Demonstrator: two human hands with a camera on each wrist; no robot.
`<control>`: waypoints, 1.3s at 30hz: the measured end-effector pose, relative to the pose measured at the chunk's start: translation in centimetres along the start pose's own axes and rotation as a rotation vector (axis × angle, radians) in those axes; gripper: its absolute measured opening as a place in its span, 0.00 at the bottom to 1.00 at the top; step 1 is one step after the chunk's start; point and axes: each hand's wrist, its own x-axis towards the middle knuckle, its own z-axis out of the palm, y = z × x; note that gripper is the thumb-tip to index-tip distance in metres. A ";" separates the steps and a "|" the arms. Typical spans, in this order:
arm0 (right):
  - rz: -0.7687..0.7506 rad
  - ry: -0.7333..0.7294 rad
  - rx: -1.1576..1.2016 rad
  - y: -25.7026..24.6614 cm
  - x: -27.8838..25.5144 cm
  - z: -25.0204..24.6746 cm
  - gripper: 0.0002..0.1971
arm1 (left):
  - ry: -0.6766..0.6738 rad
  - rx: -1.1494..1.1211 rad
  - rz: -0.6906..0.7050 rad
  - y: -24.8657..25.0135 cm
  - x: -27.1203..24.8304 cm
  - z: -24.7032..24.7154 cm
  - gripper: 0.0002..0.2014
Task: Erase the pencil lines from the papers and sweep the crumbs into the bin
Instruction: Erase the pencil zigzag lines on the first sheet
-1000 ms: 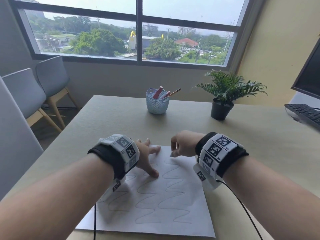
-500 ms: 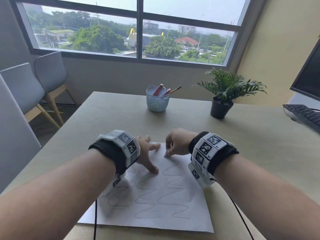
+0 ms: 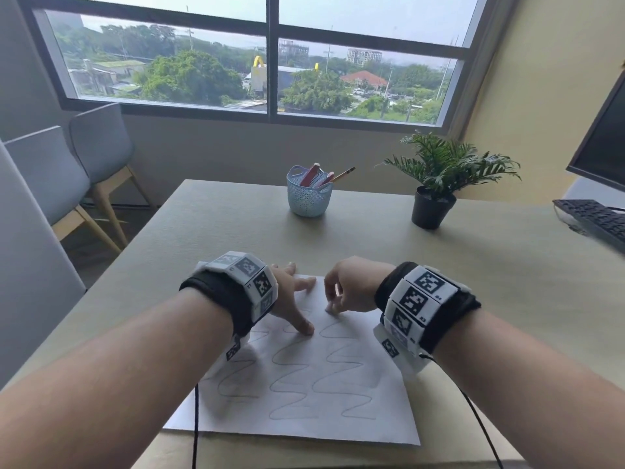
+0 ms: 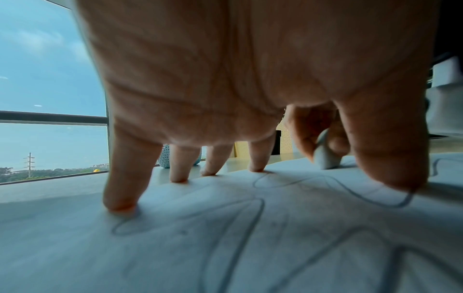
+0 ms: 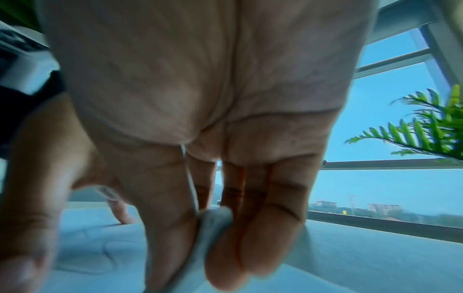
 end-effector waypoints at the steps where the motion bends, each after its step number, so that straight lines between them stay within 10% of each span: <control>1: -0.010 -0.017 0.001 0.0 -0.3 0.1 0.11 | 0.002 0.001 0.000 0.0 0.1 0.0 0.50; 39: -0.030 -0.088 -0.044 1.0 -0.9 -0.5 0.10 | 0.001 -0.035 0.001 -0.2 0.3 -0.1 0.51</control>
